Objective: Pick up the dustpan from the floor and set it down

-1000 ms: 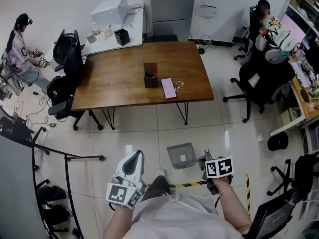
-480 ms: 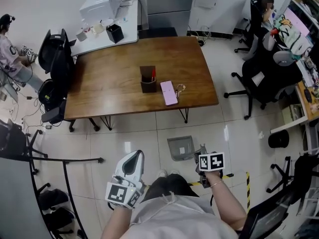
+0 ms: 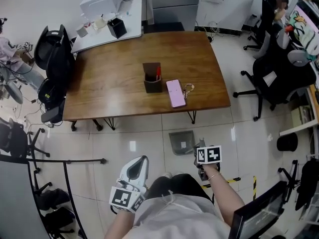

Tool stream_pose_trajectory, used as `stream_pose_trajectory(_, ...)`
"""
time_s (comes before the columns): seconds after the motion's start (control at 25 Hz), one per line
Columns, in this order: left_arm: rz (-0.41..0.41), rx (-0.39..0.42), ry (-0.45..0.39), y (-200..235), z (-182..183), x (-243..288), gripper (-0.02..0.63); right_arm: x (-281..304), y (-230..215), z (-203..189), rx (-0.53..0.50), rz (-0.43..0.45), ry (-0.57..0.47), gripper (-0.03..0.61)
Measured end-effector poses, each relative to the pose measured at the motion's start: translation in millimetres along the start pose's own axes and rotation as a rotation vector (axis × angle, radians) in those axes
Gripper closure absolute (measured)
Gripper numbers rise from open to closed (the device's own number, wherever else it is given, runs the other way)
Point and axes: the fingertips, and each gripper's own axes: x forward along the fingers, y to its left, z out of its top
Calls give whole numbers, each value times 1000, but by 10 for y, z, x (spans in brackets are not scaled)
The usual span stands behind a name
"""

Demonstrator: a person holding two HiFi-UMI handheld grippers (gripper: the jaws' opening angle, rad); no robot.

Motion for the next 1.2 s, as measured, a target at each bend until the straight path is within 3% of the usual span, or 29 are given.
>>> stream_pose_trajectory(0.28,-9,3,25,74,-247,49,600,460,-116,-193,48,-39,-16,574)
stream_pose_trajectory(0.52,0,-9,43,193,-377,30,600,529,-86,-393,-38,-60,1,563)
stream_pose_trajectory(0.64,-5,-20,40,215,-348,39,600,570,-45,-476,-82,-65,52,437)
stream_pose_trajectory(0.76,-16,-31,47,179,-254,10,600,541,-11,-382,-121,-124,-23,-5)
stream_pose_trajectory(0.96,-46,-37,68,-1,22,-119,600,188,-99,-364,-139,-207,-30,-6)
stream_pose_trajectory(1.2,-89,-25,53,-188,264,-310,600,-443,182,-317,-91,-149,-139,-1)
